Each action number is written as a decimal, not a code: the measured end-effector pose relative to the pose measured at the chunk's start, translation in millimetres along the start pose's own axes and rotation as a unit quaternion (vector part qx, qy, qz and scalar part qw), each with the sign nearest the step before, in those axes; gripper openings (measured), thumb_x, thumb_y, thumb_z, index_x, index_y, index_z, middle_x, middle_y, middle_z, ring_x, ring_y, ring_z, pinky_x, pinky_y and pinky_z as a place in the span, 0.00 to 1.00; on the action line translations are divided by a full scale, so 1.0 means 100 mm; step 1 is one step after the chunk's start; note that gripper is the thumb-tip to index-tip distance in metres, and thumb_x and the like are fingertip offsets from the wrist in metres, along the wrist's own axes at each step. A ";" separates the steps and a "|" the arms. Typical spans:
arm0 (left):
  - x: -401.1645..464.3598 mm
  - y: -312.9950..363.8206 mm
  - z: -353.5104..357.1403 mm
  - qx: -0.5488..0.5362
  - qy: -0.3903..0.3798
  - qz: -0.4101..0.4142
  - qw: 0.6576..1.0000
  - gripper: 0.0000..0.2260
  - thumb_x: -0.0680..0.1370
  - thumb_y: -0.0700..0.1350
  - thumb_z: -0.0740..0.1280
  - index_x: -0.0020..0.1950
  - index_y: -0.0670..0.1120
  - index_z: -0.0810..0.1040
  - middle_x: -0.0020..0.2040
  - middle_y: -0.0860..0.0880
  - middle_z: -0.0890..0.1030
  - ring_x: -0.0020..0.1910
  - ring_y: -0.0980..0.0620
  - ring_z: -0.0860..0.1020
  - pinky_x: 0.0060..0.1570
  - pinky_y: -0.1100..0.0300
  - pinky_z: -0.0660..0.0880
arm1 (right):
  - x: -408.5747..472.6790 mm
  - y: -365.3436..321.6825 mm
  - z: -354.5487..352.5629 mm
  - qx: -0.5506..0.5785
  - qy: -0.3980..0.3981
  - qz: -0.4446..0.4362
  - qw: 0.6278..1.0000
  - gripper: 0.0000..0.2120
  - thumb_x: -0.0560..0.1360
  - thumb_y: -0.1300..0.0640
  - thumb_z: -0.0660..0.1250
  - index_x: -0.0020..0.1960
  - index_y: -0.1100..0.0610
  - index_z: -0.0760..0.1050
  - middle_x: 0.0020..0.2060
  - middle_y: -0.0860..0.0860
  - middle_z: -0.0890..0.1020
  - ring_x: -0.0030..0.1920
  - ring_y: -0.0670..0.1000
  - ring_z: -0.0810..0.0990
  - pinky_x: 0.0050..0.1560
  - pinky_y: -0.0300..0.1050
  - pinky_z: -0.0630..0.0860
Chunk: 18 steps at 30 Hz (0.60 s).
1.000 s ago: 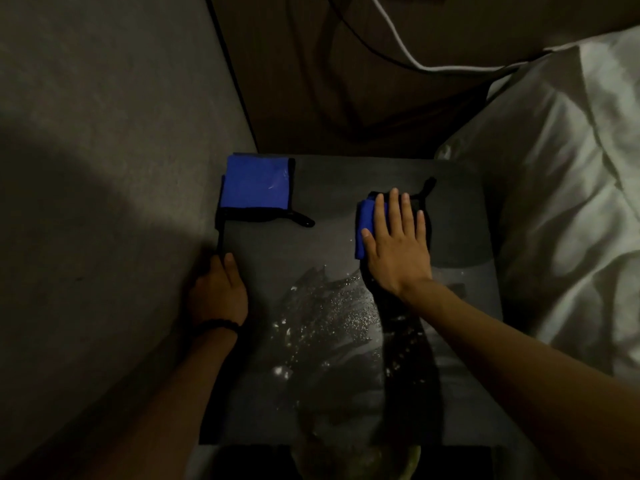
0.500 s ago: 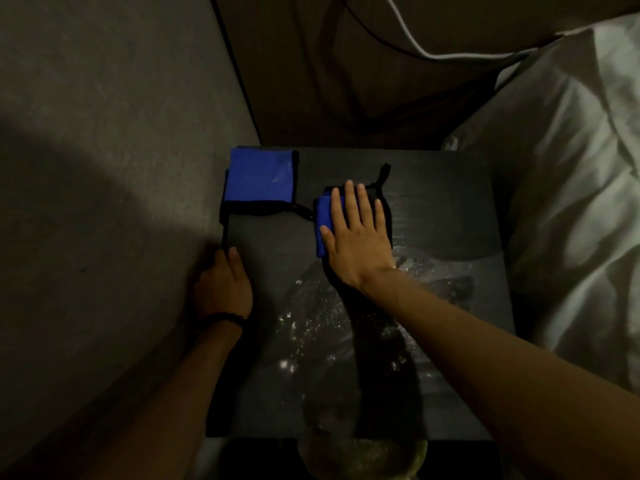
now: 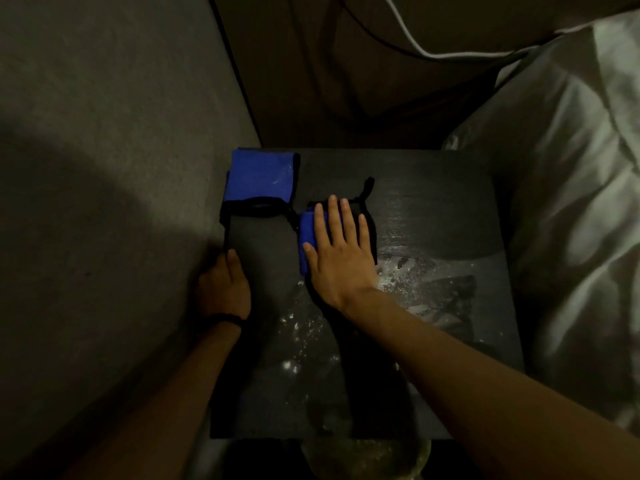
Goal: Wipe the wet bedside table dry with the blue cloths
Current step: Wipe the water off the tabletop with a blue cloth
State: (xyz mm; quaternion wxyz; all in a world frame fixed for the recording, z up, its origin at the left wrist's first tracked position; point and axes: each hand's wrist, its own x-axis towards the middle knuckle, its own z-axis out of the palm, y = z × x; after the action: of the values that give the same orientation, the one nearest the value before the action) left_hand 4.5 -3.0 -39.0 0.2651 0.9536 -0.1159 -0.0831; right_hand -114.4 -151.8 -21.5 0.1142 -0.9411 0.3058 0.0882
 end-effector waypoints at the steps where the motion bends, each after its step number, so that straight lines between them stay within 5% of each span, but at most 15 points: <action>1: 0.00 0.00 0.00 -0.004 -0.001 -0.001 1.000 0.20 0.82 0.51 0.51 0.52 0.39 0.76 0.49 0.36 0.79 0.47 0.37 0.77 0.48 0.51 0.70 | -0.01 -0.04 0.01 0.003 0.002 0.002 1.000 0.31 0.84 0.42 0.39 0.80 0.56 0.32 0.80 0.58 0.35 0.79 0.58 0.31 0.79 0.59 0.34; 6: 0.05 0.04 -0.03 -0.039 -0.016 -0.001 0.999 0.16 0.80 0.50 0.56 0.63 0.43 0.71 0.59 0.38 0.76 0.56 0.37 0.75 0.52 0.49 0.71 | -0.02 -0.10 0.02 0.005 0.006 0.007 1.000 0.31 0.85 0.42 0.39 0.80 0.57 0.33 0.80 0.59 0.35 0.79 0.58 0.32 0.79 0.60 0.37; 11: 0.24 0.34 -0.06 0.051 -0.001 0.138 0.989 0.27 0.77 0.41 0.60 0.74 0.54 0.57 0.74 0.42 0.58 0.71 0.42 0.60 0.67 0.48 0.60 | -0.03 -0.09 0.01 0.005 0.007 0.006 1.000 0.31 0.85 0.42 0.39 0.80 0.56 0.32 0.80 0.58 0.35 0.79 0.57 0.31 0.79 0.59 0.35; 13: 0.36 0.40 -0.05 0.095 -0.051 0.172 0.979 0.25 0.79 0.39 0.57 0.74 0.57 0.58 0.76 0.43 0.54 0.73 0.41 0.57 0.70 0.46 0.59 | -0.04 -0.10 0.01 0.004 0.011 0.008 1.000 0.31 0.85 0.42 0.39 0.80 0.56 0.33 0.80 0.58 0.35 0.79 0.57 0.31 0.79 0.59 0.35; 18: 0.52 0.47 -0.02 -0.007 -0.096 0.174 0.980 0.23 0.77 0.34 0.57 0.69 0.53 0.69 0.72 0.43 0.60 0.67 0.41 0.65 0.66 0.46 0.66 | -0.08 -0.20 0.05 0.014 0.017 0.019 1.000 0.31 0.84 0.43 0.38 0.81 0.57 0.34 0.80 0.59 0.35 0.80 0.58 0.32 0.79 0.60 0.35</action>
State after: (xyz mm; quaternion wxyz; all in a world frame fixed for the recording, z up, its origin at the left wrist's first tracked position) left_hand 46.2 -54.7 -18.0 0.2693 0.9048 -0.3040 -0.1278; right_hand -108.9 -130.2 -20.8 0.1205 -0.9347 0.3269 0.0697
